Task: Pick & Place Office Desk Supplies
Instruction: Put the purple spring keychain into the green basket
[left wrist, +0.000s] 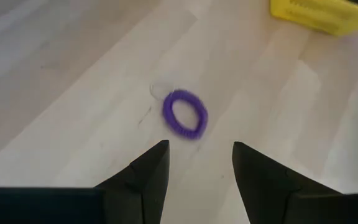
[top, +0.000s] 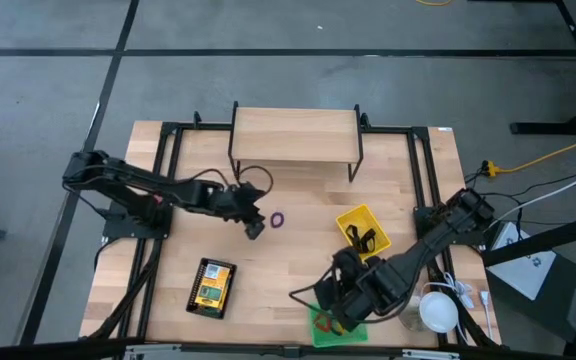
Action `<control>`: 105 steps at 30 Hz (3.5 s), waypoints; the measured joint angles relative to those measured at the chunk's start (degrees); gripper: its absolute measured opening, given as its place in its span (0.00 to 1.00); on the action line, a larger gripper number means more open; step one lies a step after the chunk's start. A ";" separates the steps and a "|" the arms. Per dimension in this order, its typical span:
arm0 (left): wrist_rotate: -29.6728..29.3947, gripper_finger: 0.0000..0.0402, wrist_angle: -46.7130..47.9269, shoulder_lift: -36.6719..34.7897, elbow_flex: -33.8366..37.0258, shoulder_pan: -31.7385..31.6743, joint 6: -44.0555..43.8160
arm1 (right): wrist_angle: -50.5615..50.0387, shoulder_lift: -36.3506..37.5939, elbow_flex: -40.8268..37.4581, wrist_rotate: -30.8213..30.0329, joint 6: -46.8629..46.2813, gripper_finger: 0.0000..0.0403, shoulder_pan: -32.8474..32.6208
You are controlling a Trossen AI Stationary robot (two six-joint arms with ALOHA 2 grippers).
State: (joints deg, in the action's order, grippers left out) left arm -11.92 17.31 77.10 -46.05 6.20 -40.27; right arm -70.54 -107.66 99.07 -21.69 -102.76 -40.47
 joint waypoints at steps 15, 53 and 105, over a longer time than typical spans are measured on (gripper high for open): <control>3.56 0.42 9.33 23.02 -17.30 -1.20 -4.52 | -0.77 0.00 0.00 -0.39 2.76 0.47 0.94; 25.77 0.08 -10.38 22.75 -19.35 -3.51 -0.67 | -1.03 -0.03 0.02 -9.19 7.86 0.46 2.35; 57.29 0.05 -29.34 8.68 -19.35 -5.29 20.59 | 25.49 13.14 0.24 -6.36 44.81 0.45 13.80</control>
State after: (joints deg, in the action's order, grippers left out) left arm 45.36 -12.03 85.78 -65.41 0.91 -19.68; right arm -45.05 -94.52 99.31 -28.05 -57.95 -26.67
